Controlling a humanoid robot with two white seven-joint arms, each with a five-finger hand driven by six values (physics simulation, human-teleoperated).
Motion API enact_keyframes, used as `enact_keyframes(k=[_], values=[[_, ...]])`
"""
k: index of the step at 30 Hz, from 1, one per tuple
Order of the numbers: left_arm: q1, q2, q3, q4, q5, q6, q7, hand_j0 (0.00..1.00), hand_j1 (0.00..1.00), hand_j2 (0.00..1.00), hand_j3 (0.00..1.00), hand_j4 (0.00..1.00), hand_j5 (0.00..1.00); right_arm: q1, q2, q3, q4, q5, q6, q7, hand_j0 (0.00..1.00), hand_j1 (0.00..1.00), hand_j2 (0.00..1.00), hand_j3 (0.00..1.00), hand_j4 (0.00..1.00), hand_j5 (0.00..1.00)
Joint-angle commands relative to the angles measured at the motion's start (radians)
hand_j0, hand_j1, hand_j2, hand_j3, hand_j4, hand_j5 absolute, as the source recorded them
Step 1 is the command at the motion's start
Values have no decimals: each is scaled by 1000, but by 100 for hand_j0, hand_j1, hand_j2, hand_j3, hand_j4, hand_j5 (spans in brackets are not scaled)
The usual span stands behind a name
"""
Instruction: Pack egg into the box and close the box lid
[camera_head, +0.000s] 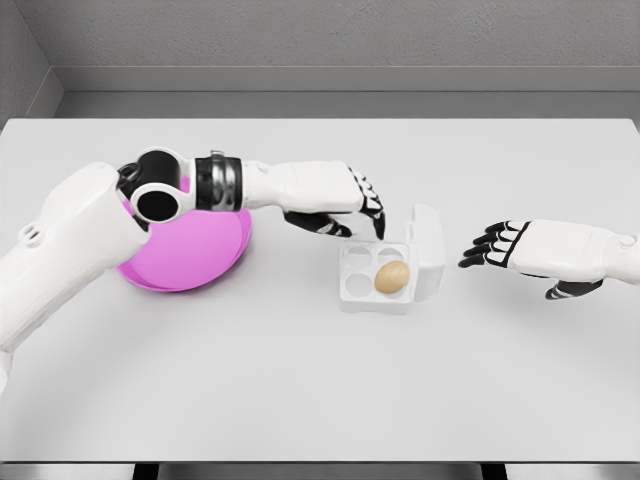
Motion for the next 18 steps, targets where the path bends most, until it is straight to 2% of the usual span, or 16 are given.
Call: enact_keyframes(k=[1, 8, 9, 10, 11, 12, 13, 18], values=[[0, 4, 3, 7, 9, 2, 1, 81, 81, 81, 81, 81, 81, 0, -1, 0, 0, -5, 3, 0, 100, 100, 100, 100, 100, 100], [-2, 19, 3, 8, 42, 2, 4, 93, 93, 93, 93, 93, 93, 0, -1, -2, -2, -5, 3, 0, 100, 100, 100, 100, 100, 100], [-6, 68, 5, 1, 93, 2, 4, 100, 100, 100, 100, 100, 100, 2, -1, -2, -8, -5, 3, 0, 100, 100, 100, 100, 100, 100], [-8, 125, 5, 1, 127, 2, 4, 100, 100, 100, 100, 100, 100, 0, -1, -2, -12, -5, 3, 0, 100, 100, 100, 100, 100, 100], [-17, 240, 23, 1, 190, 2, 4, 100, 100, 100, 100, 100, 100, 5, -1, -2, -25, -7, 3, 0, 100, 100, 100, 100, 100, 100], [-12, 338, 38, 2, 207, 2, 4, 100, 100, 100, 100, 100, 100, 6, -1, -2, -31, -8, 3, 0, 100, 100, 100, 100, 100, 100], [-9, 377, 38, 1, 205, 2, 1, 100, 100, 100, 100, 100, 100, 5, 0, -2, -31, -8, 3, 0, 100, 100, 100, 100, 100, 100], [-8, 386, 41, 28, 202, 2, -5, 100, 100, 100, 100, 100, 100, 2, 5, 0, -41, -7, 3, 0, 100, 100, 100, 100, 100, 100]])
